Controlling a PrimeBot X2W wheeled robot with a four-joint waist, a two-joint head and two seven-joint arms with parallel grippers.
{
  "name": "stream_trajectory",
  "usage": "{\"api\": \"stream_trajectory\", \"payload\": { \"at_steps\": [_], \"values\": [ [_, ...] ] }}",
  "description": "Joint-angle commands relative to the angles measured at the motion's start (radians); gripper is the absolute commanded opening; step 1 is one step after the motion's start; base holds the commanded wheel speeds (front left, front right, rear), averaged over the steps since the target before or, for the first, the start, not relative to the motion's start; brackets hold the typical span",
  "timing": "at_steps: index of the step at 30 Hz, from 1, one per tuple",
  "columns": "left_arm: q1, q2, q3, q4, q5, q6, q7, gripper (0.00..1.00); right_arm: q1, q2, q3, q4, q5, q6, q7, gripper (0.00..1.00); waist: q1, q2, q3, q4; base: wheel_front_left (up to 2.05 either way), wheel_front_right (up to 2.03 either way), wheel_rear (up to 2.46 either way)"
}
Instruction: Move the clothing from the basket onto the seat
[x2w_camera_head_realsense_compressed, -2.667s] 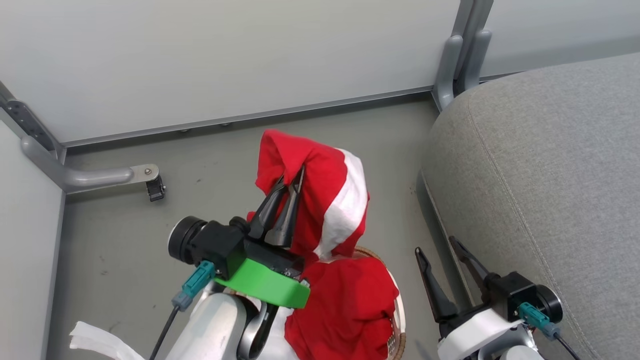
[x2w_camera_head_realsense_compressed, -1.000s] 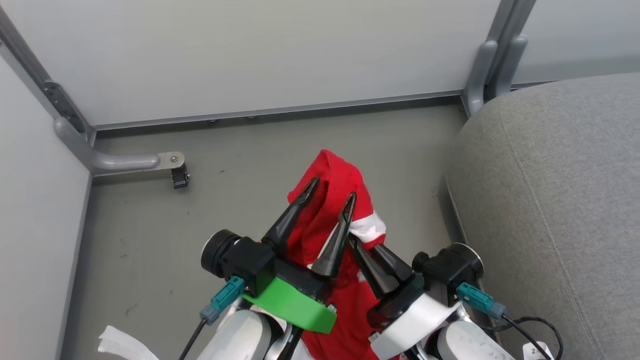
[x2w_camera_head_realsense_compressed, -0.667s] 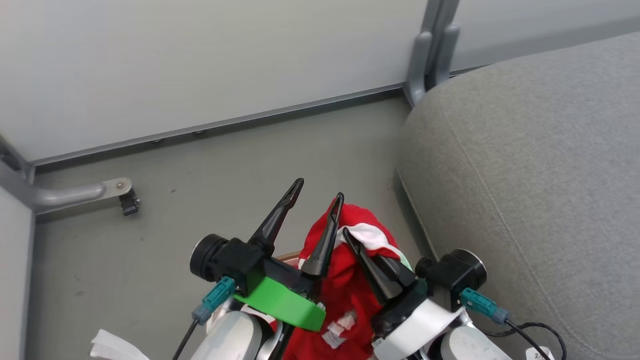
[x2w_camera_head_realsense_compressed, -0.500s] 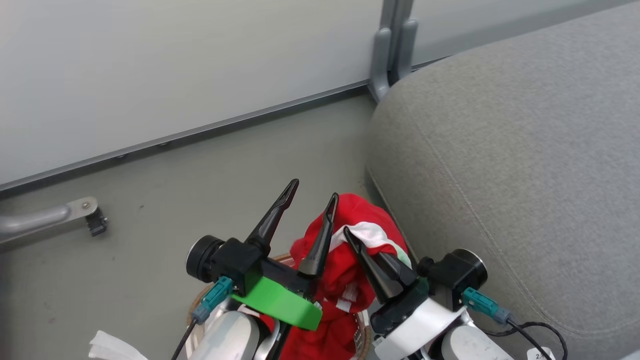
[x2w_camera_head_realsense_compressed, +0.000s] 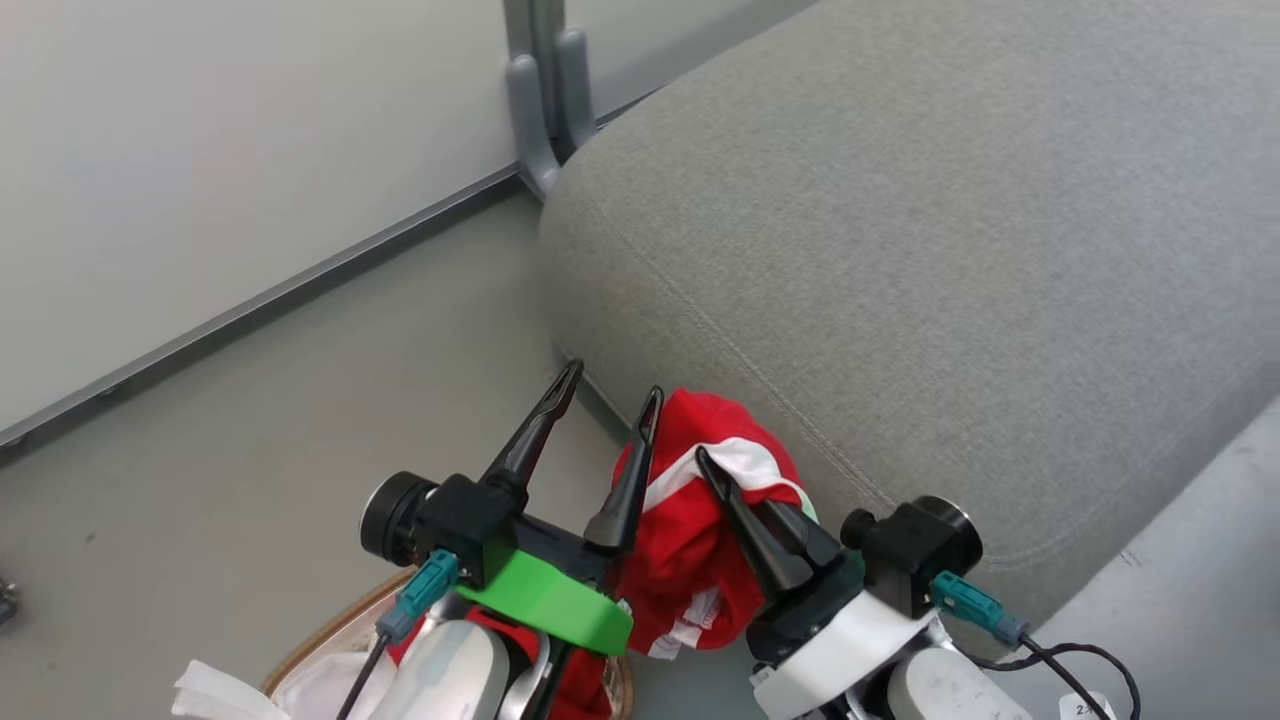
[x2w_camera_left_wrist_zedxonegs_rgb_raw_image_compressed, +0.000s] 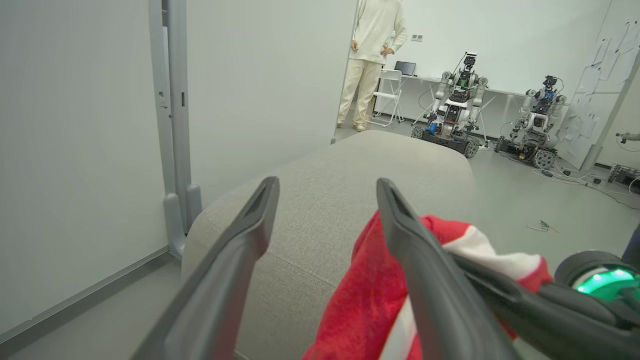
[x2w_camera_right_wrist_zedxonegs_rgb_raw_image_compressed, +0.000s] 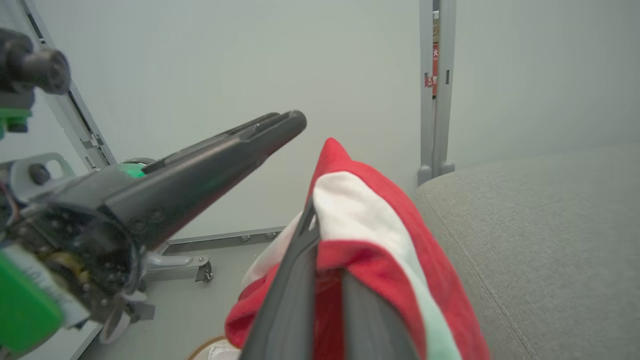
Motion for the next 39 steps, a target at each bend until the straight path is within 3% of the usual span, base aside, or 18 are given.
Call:
{"api": "stream_trajectory", "payload": {
  "at_steps": [1,9,24,39],
  "values": [
    [0.010,0.004,0.001,0.002,0.004,-0.003,-0.001,1.00,-0.012,-0.004,-0.005,-0.010,-0.014,-0.001,-0.004,0.00,0.0000,-0.0001,0.021,-0.077,0.00,0.00,0.00],
    [-0.026,0.004,0.008,0.019,0.024,-0.004,-0.001,1.00,-0.143,-0.069,-0.034,-0.013,-0.050,-0.001,-0.004,0.00,0.0000,-0.0001,0.082,-0.078,0.00,0.00,0.00],
    [-0.133,0.005,-0.029,0.052,0.073,-0.004,-0.001,1.00,-0.486,-0.263,-0.227,0.081,-0.081,-0.001,-0.004,0.00,0.0000,-0.0001,0.280,0.042,0.00,0.00,0.00],
    [-0.248,0.032,-0.036,0.061,0.112,-0.004,-0.001,1.00,-0.655,-0.361,-0.421,0.250,-0.150,-0.001,-0.004,0.00,0.0000,-0.0001,0.486,0.109,0.00,0.00,0.00]
  ]
}}
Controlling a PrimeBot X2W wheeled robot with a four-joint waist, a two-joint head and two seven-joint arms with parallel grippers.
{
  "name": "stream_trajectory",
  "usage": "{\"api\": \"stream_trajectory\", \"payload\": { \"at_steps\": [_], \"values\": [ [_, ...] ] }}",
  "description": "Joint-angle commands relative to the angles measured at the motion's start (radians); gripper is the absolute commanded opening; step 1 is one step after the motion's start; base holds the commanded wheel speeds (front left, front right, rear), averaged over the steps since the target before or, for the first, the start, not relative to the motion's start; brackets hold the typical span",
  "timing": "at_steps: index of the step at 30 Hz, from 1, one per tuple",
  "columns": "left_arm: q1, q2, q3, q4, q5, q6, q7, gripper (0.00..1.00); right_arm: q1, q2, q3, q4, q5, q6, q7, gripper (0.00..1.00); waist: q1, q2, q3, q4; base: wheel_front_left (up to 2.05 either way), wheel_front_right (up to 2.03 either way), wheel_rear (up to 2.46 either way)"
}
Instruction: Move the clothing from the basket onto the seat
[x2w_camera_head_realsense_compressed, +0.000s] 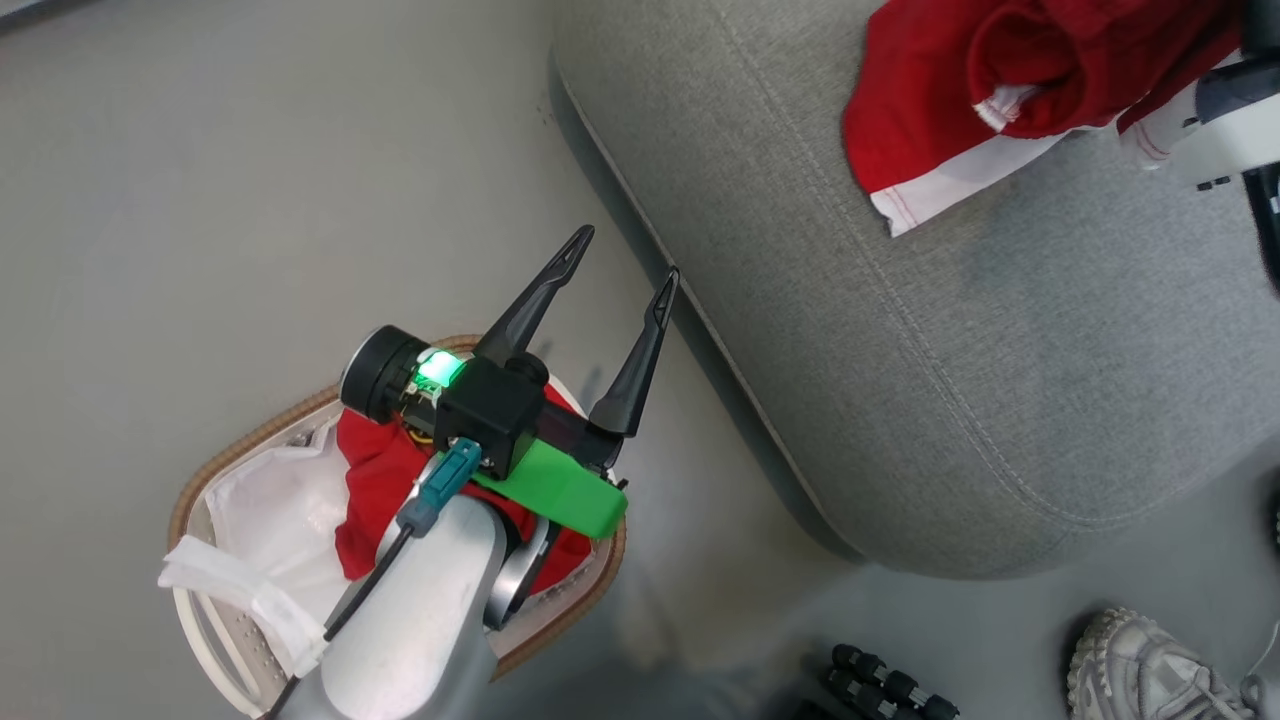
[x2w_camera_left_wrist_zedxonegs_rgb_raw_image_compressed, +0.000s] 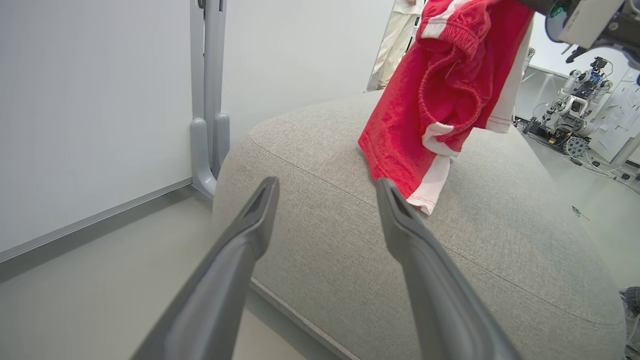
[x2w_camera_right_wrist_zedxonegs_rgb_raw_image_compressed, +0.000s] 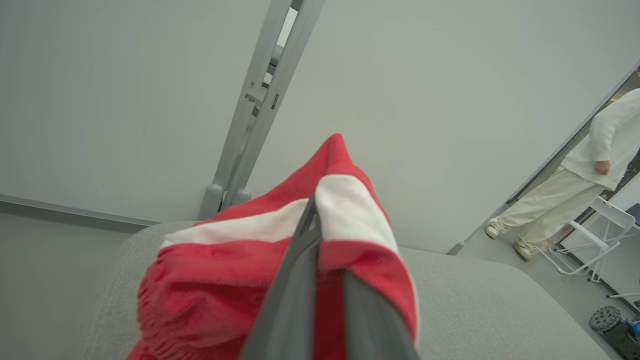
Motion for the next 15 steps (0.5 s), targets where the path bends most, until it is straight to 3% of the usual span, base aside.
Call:
{"api": "stream_trajectory", "payload": {
  "at_steps": [1,7,13,15],
  "values": [
    [-0.024,0.008,-0.001,-0.001,0.005,-0.003,-0.001,1.00,-0.018,-0.004,-0.027,0.019,-0.013,-0.001,-0.004,0.00,-0.0001,-0.0001,0.072,0.041,0.00,0.00,0.00],
    [-0.049,0.004,0.003,0.002,0.013,-0.003,-0.001,1.00,-0.032,0.025,-0.194,0.087,-0.054,-0.001,-0.004,0.00,-0.0001,-0.0001,0.123,0.065,0.00,0.00,0.00],
    [-0.061,0.003,0.007,0.008,0.017,-0.003,-0.001,1.00,-0.006,0.045,-0.274,0.138,-0.109,-0.001,-0.004,0.00,-0.0001,-0.0001,0.141,0.074,0.00,0.00,0.00],
    [-0.061,0.007,0.011,0.010,0.016,-0.003,-0.001,1.00,0.001,0.058,-0.293,0.153,-0.122,-0.001,-0.004,0.16,-0.0001,-0.0001,0.142,0.071,0.00,0.00,0.00]
  ]
}}
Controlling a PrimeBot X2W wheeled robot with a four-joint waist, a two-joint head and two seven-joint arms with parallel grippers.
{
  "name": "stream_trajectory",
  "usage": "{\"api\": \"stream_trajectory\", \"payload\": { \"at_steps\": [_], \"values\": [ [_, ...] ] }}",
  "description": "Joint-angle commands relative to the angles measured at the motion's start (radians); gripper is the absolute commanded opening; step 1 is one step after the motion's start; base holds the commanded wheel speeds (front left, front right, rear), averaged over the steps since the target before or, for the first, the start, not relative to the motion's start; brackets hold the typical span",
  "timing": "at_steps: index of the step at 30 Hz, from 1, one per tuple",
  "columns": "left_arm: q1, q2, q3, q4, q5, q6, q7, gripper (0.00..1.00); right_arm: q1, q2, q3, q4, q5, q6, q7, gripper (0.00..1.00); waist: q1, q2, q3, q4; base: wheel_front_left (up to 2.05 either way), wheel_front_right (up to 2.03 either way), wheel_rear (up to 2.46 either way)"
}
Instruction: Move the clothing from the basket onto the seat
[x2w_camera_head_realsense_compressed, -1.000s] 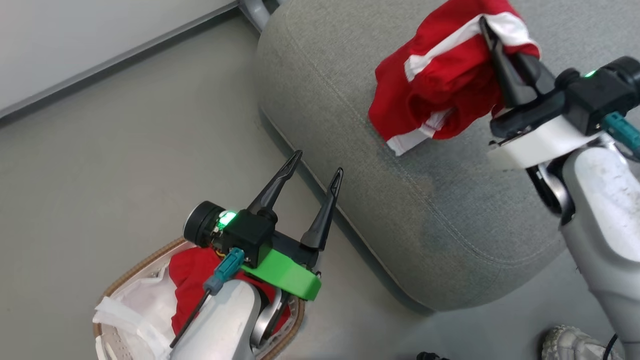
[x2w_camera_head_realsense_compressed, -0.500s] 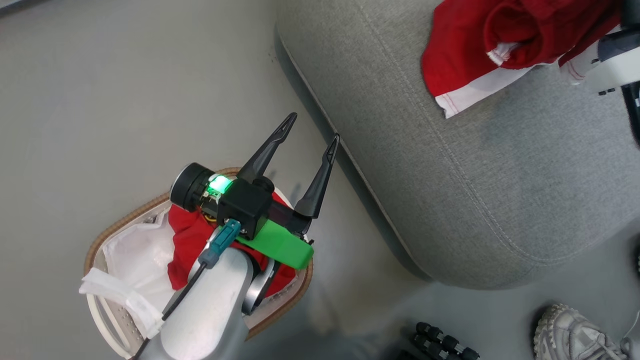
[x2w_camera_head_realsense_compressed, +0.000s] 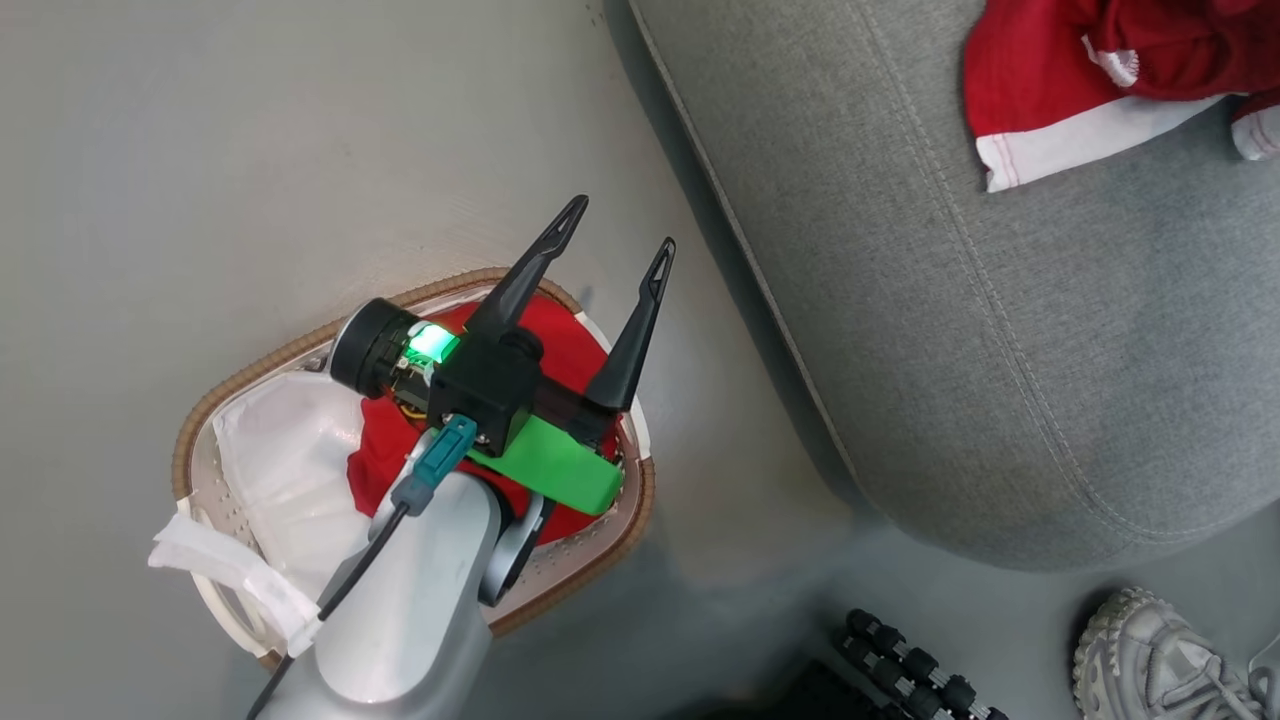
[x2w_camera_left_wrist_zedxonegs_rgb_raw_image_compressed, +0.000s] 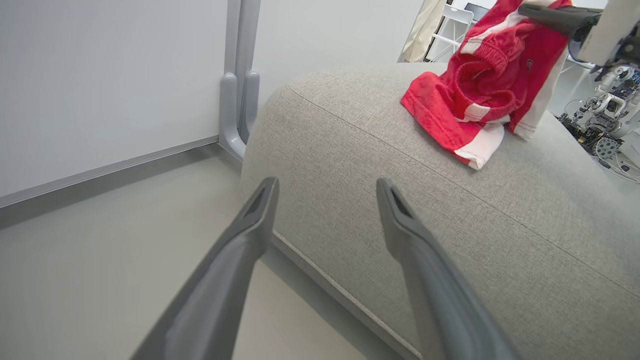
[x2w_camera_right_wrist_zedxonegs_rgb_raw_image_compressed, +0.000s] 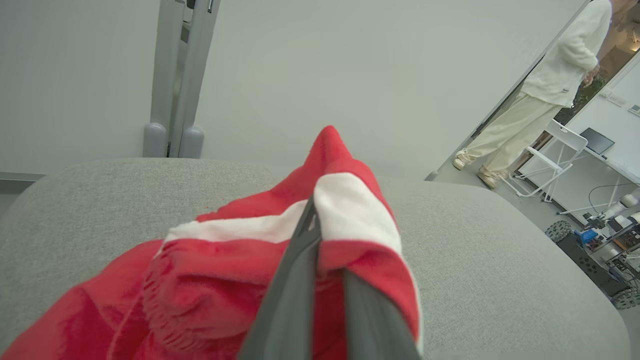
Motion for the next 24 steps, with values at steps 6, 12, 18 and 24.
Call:
{"api": "stream_trajectory", "payload": {
  "at_steps": [6,12,18,24],
  "values": [
    [-0.004,0.013,0.013,0.015,-0.002,-0.003,-0.001,1.00,0.052,0.037,-0.047,-0.004,-0.046,-0.001,-0.004,1.00,-0.0002,-0.0001,-0.015,-0.011,0.00,0.00,0.00],
    [0.002,0.013,0.010,0.028,-0.008,-0.003,-0.001,1.00,0.126,0.072,-0.047,-0.037,-0.061,-0.001,-0.004,1.00,-0.0002,-0.0001,-0.055,-0.020,0.00,0.00,0.00],
    [0.028,0.008,0.031,0.032,-0.017,-0.003,-0.001,1.00,0.209,0.098,-0.015,-0.059,-0.045,-0.001,-0.004,1.00,-0.0002,-0.0001,-0.113,-0.017,0.00,0.00,0.00],
    [0.065,-0.004,0.087,0.029,-0.015,-0.003,-0.001,1.00,0.286,0.125,0.054,-0.089,-0.020,-0.001,-0.004,1.00,-0.0002,-0.0001,-0.179,0.001,0.00,0.00,0.00]
  ]
}}
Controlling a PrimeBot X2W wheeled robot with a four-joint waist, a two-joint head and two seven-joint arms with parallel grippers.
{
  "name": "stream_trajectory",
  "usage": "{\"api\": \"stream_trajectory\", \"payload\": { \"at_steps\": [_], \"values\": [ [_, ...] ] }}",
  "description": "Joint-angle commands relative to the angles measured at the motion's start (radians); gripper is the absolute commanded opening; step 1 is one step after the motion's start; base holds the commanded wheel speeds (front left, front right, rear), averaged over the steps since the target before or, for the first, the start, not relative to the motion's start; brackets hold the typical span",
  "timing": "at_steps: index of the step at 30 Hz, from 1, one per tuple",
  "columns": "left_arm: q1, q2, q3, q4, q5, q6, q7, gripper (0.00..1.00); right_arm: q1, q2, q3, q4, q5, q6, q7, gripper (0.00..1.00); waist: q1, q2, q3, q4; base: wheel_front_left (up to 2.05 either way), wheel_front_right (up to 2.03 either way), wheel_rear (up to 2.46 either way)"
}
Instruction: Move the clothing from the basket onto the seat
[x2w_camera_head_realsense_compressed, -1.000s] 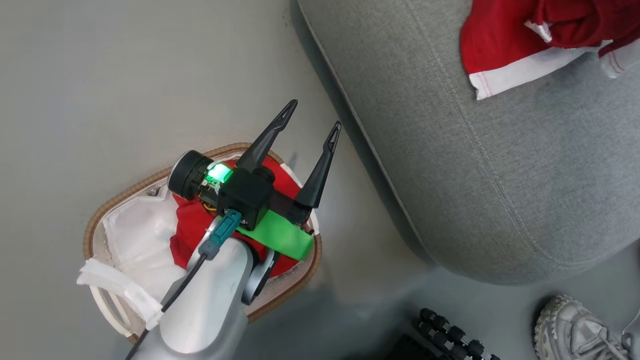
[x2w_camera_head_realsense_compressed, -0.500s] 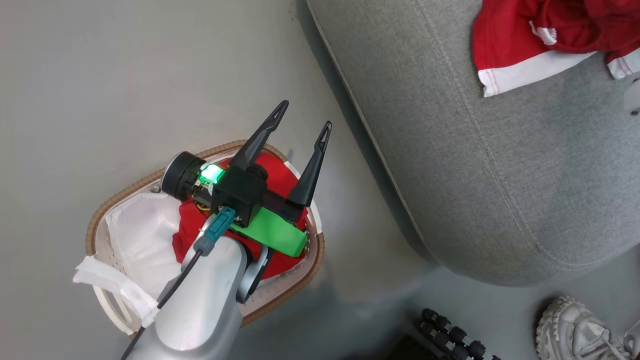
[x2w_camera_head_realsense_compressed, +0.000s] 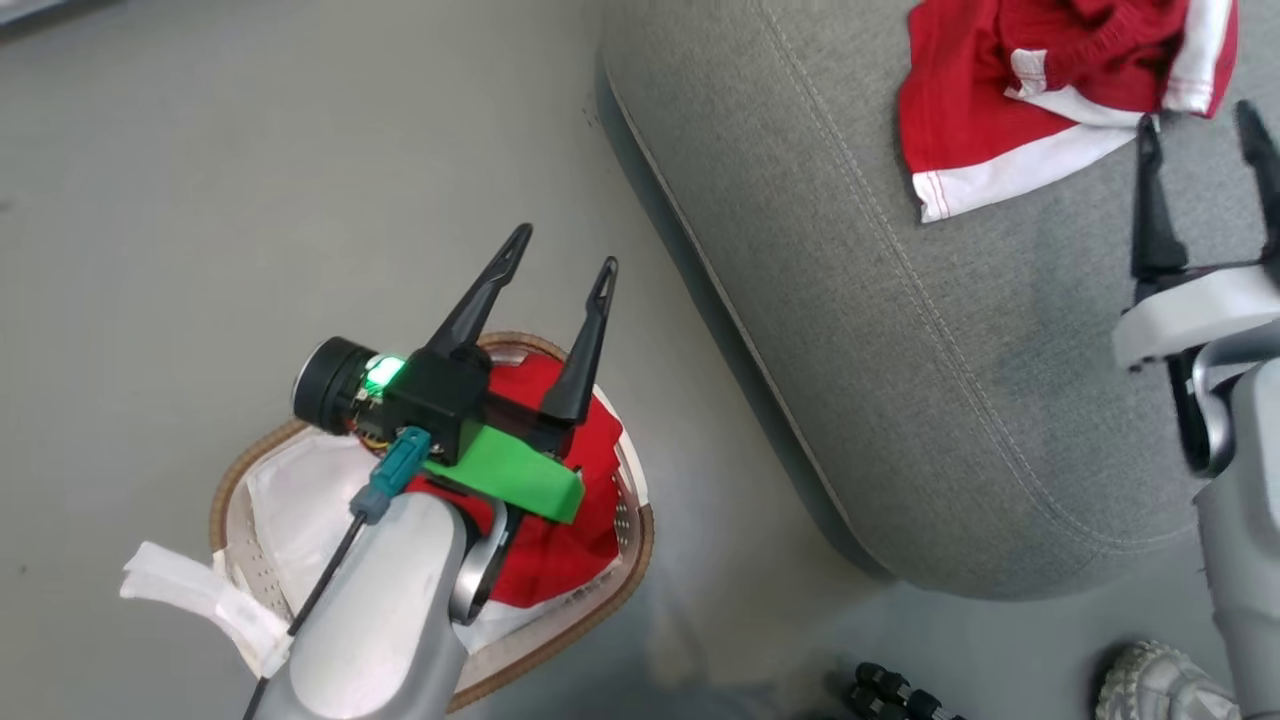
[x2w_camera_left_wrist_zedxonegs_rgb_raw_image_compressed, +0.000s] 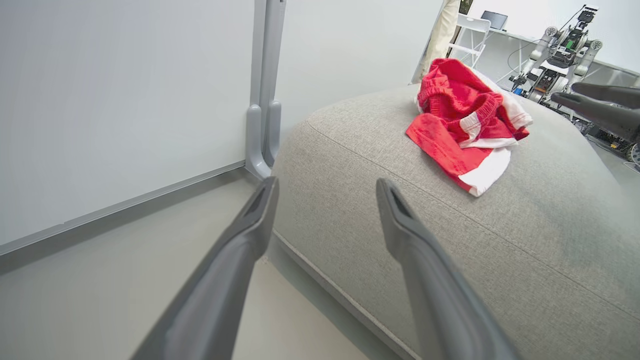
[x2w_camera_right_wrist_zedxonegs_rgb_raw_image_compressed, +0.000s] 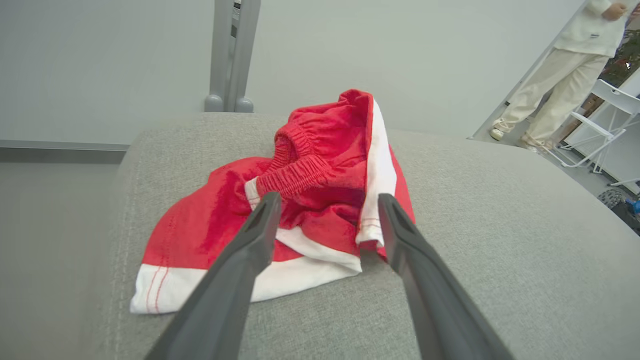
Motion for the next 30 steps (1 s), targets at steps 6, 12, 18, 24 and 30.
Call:
{"api": "stream_trajectory", "payload": {
  "at_steps": [6,12,18,24,30],
  "values": [
    [0.061,-0.011,0.082,-0.004,0.006,-0.003,-0.001,1.00,0.068,0.029,0.030,-0.049,0.032,-0.001,-0.004,1.00,-0.0001,0.0000,-0.103,0.048,0.00,0.00,0.00],
    [0.121,-0.018,0.157,-0.008,0.020,0.000,-0.001,1.00,0.112,0.040,0.077,-0.071,0.041,-0.001,-0.004,1.00,-0.0001,0.0000,-0.171,0.100,0.00,0.00,0.00],
    [0.179,-0.020,0.212,0.000,0.012,0.002,-0.001,1.00,0.161,0.043,0.102,-0.059,0.048,-0.001,-0.004,1.00,-0.0001,0.0000,-0.238,0.158,0.00,0.00,0.00],
    [0.235,-0.021,0.257,0.015,0.004,0.019,-0.001,1.00,0.205,0.047,0.132,-0.054,0.055,-0.001,-0.004,1.00,-0.0001,0.0000,-0.291,0.211,0.00,0.00,0.00],
    [0.287,-0.021,0.303,0.030,0.003,0.045,-0.001,1.00,0.252,0.054,0.152,-0.061,0.068,-0.001,-0.004,1.00,-0.0001,0.0000,-0.343,0.254,0.00,0.00,0.00]
  ]
}}
